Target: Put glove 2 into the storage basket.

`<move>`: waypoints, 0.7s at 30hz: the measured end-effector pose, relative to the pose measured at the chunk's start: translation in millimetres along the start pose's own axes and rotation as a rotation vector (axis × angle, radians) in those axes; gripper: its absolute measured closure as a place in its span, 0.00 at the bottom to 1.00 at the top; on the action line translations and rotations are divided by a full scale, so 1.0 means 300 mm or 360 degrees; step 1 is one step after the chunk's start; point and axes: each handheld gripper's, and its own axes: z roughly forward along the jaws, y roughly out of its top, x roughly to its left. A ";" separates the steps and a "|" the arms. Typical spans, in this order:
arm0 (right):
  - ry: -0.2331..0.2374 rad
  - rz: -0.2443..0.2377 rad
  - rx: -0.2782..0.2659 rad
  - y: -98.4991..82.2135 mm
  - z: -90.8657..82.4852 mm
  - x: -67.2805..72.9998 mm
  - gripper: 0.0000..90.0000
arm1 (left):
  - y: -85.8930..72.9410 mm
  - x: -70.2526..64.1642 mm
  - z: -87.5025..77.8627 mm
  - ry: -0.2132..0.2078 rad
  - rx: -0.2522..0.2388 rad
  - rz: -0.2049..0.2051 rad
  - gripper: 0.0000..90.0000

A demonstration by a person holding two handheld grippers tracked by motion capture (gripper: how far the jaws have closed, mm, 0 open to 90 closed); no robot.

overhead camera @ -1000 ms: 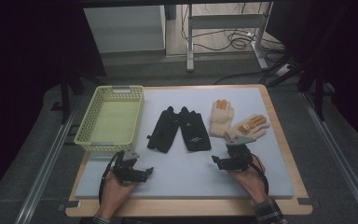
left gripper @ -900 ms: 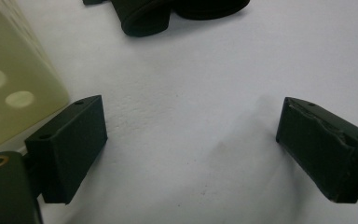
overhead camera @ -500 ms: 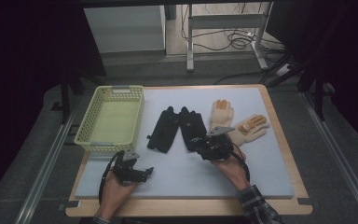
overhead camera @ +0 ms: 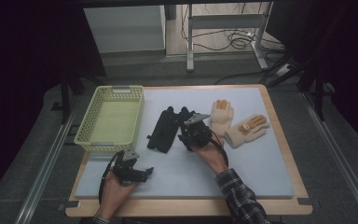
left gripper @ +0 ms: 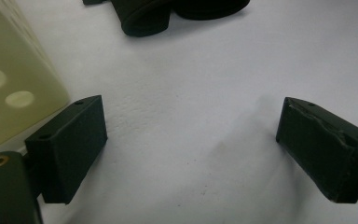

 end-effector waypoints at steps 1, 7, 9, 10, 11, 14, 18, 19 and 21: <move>0.0001 0.0000 -0.0003 0.007 0.011 0.002 0.59 | 0.000 0.000 0.000 0.0000 0.0000 0.0000 0.10; 0.0027 0.0001 0.0011 0.058 0.097 0.014 0.48 | 0.000 0.000 0.000 0.0000 0.0001 0.0000 0.10; 0.0020 0.0001 0.0020 0.071 0.130 0.018 0.40 | 0.000 0.000 0.000 -0.0001 -0.0001 -0.0003 0.10; 0.0020 0.0009 0.0022 0.077 0.147 0.020 0.36 | 0.000 -0.001 0.000 -0.0001 -0.0001 -0.0005 0.10; 0.0021 0.0023 0.0023 0.083 0.161 0.023 0.33 | 0.000 -0.001 0.000 -0.0001 -0.0001 -0.0004 0.10; 0.0005 0.0045 0.0008 0.100 0.205 0.028 0.24 | 0.000 0.000 0.000 -0.0003 0.0000 -0.0004 0.10; -0.0048 0.0035 0.0038 0.116 0.263 0.039 0.20 | 0.000 0.000 0.000 -0.0004 -0.0001 -0.0006 0.10; -0.0059 0.0023 0.0065 0.118 0.278 0.041 0.19 | 0.000 0.000 0.000 -0.0003 -0.0001 -0.0005 0.10; -0.0030 0.0045 0.0090 0.120 0.297 0.039 0.25 | 0.000 0.000 0.000 -0.0002 0.0000 -0.0004 0.10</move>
